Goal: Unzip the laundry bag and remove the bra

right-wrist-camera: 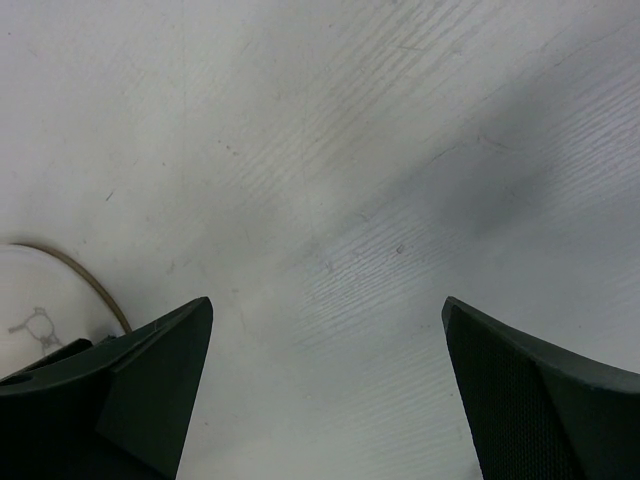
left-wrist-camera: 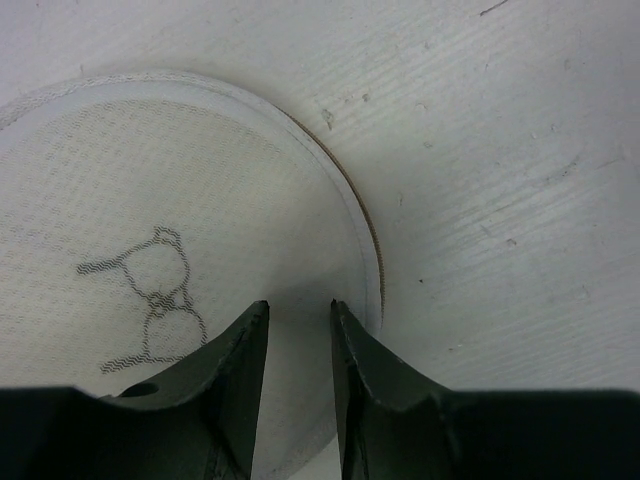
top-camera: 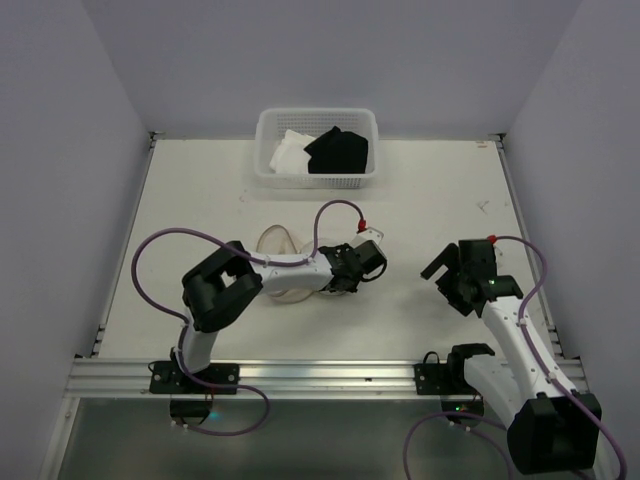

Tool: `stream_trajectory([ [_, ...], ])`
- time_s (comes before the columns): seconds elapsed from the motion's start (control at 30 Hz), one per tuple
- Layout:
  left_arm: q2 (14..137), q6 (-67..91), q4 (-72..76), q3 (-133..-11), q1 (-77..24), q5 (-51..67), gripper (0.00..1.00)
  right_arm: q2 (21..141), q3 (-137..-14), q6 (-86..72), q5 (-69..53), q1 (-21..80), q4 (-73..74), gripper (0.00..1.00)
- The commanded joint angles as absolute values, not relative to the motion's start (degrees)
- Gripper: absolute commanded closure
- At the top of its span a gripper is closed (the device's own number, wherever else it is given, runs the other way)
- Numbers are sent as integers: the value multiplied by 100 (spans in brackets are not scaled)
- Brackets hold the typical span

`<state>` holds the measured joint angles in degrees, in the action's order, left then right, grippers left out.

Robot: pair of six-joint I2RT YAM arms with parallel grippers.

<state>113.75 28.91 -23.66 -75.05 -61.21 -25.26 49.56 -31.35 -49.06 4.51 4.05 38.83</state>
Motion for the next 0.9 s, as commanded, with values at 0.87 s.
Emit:
stream_trajectory([
  [0.87, 11566, 2839, -2303, -7884, -6196, -1670, 58, 5203, -3112, -4808, 193, 378, 3525, 1],
])
